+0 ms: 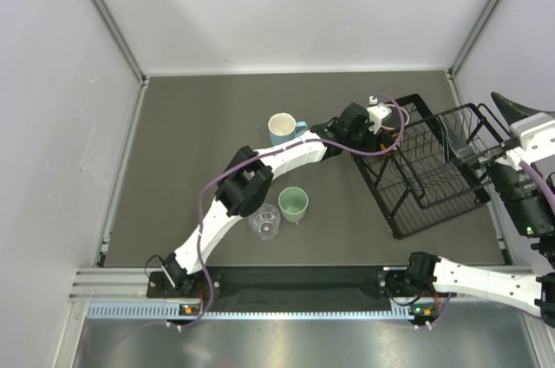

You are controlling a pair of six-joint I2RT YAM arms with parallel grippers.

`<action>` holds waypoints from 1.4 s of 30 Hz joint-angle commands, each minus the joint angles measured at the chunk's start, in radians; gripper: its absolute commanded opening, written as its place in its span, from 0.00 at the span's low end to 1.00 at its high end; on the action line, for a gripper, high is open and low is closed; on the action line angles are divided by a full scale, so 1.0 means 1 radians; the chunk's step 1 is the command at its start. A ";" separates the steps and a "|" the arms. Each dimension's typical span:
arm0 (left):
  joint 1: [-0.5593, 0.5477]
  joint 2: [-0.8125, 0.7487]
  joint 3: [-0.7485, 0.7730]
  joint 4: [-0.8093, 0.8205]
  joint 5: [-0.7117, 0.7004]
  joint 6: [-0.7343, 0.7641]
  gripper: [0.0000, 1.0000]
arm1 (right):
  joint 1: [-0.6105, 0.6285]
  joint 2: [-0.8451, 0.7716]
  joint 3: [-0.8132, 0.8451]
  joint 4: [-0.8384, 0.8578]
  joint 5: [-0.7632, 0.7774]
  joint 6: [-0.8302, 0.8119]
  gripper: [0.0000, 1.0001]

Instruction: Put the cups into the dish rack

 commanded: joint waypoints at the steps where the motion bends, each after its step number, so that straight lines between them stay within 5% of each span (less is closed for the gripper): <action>1: -0.004 -0.029 0.134 0.271 0.029 0.028 0.00 | -0.005 -0.010 -0.010 0.021 0.000 0.014 0.84; 42: -0.022 0.079 0.168 0.332 -0.066 0.036 0.02 | -0.005 -0.012 -0.046 0.069 0.032 0.014 0.85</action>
